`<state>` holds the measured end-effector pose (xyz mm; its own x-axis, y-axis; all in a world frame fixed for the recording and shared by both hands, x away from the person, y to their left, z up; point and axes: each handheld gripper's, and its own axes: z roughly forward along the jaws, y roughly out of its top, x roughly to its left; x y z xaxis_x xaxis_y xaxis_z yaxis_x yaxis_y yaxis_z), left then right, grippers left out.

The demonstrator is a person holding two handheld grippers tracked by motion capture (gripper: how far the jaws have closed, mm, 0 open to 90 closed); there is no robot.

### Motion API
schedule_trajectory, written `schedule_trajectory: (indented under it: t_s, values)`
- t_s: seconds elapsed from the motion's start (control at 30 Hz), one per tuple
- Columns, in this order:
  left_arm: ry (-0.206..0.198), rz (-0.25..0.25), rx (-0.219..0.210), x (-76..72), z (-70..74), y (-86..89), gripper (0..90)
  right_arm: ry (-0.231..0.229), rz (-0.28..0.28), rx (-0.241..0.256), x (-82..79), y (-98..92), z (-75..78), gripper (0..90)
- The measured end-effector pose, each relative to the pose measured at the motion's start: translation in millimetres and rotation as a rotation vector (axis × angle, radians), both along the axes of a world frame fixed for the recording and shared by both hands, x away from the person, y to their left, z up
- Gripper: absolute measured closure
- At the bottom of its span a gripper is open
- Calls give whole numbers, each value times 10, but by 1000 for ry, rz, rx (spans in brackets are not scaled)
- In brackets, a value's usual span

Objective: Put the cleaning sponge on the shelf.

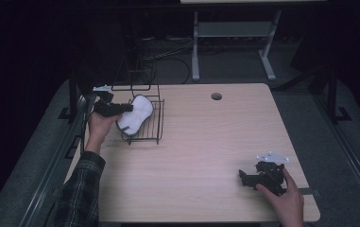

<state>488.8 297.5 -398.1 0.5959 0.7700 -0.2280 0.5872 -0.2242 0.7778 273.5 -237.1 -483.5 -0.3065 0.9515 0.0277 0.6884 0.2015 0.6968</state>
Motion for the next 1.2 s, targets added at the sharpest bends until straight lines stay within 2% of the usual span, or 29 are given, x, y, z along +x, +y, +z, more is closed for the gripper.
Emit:
schedule_trajectory:
  t_s: [0.33,0.6,0.67,0.87,0.97,1.0,1.03,1.07,1.13,1.2]
  values:
    - [9,14,60,25,-52,0,698,0,0,0,0,0,0,0]
    - [14,21,76,35,-81,-3,666,0,0,0,0,0,0,0]
    - [13,19,76,30,-78,-3,629,0,0,0,0,0,0,0]
    - [12,8,85,-12,-43,-13,638,0,0,0,0,0,0,0]
    - [4,-16,81,-45,-10,-24,738,0,0,0,0,0,0,0]
    - [-15,-28,72,-82,11,-30,787,0,0,0,0,0,0,0]
    - [-15,-28,72,-82,11,-30,821,0,0,0,0,0,0,0]
    - [-12,-37,64,-103,14,-34,821,0,0,0,0,0,0,0]
    - [-14,-45,61,-146,7,-39,896,0,0,0,0,0,0,0]
    - [-8,-52,61,-176,-8,-42,897,0,0,0,0,0,0,0]
